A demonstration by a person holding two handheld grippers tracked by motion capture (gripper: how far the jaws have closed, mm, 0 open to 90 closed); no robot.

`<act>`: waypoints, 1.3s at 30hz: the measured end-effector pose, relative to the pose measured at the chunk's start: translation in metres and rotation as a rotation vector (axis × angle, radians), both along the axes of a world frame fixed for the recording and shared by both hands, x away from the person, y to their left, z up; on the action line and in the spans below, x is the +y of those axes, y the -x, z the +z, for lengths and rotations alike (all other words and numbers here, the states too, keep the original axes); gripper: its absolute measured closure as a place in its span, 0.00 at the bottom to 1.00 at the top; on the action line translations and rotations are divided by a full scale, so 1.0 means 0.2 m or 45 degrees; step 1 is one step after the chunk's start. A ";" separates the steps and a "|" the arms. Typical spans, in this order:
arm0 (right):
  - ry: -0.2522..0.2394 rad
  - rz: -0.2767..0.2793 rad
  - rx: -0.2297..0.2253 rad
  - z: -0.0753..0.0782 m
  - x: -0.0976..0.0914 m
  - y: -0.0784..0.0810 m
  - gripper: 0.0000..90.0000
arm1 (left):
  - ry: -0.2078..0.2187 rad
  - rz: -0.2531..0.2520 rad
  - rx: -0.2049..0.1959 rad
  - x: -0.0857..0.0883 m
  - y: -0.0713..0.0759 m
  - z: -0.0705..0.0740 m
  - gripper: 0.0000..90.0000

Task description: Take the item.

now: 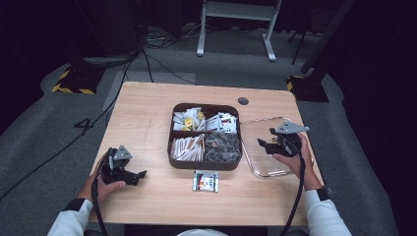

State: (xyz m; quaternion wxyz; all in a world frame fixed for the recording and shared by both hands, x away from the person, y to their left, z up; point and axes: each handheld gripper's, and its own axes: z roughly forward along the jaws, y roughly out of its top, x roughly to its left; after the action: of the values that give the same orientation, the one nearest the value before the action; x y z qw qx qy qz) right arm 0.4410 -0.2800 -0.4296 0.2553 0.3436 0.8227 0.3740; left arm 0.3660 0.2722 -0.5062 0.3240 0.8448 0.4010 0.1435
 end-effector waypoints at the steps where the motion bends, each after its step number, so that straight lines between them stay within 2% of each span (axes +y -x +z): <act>1: -0.005 -0.023 0.008 -0.01 -0.02 -0.02 0.38 | 0.001 0.002 0.000 0.00 0.00 0.00 0.00; 5: -0.034 -0.097 0.059 -0.07 -0.09 -0.08 0.39 | 0.000 0.001 -0.001 0.00 0.00 0.00 0.00; 8: -0.025 -0.130 0.096 -0.11 -0.13 -0.11 0.39 | -0.001 0.001 -0.001 0.00 0.00 0.00 0.00; 16: -0.029 -0.194 0.162 -0.18 -0.21 -0.16 0.40 | 0.000 0.001 -0.001 0.00 0.00 0.00 0.00; 23: -0.033 -0.237 0.228 -0.25 -0.25 -0.19 0.46 | -0.001 0.001 0.000 0.00 0.00 0.00 0.00; 28: -0.072 -0.243 0.253 -0.28 -0.26 -0.20 0.51 | -0.001 0.001 -0.001 0.00 0.00 0.00 0.00; 33: -0.068 -0.238 0.276 -0.30 -0.26 -0.21 0.52 | -0.001 0.001 0.000 0.00 0.00 0.00 0.00; 37: -0.071 -0.194 0.273 -0.30 -0.26 -0.20 0.65 | 0.000 0.001 -0.001 0.00 0.00 0.00 0.00; 39: -0.056 -0.191 0.269 -0.30 -0.25 -0.20 0.65 | -0.001 0.001 0.000 0.00 0.00 0.00 0.00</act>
State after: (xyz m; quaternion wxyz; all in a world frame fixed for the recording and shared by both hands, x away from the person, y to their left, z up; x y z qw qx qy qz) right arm 0.4816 -0.3305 -0.4893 0.1869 0.4471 0.8086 0.3335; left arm 0.3663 0.2722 -0.5062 0.3238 0.8447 0.4013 0.1439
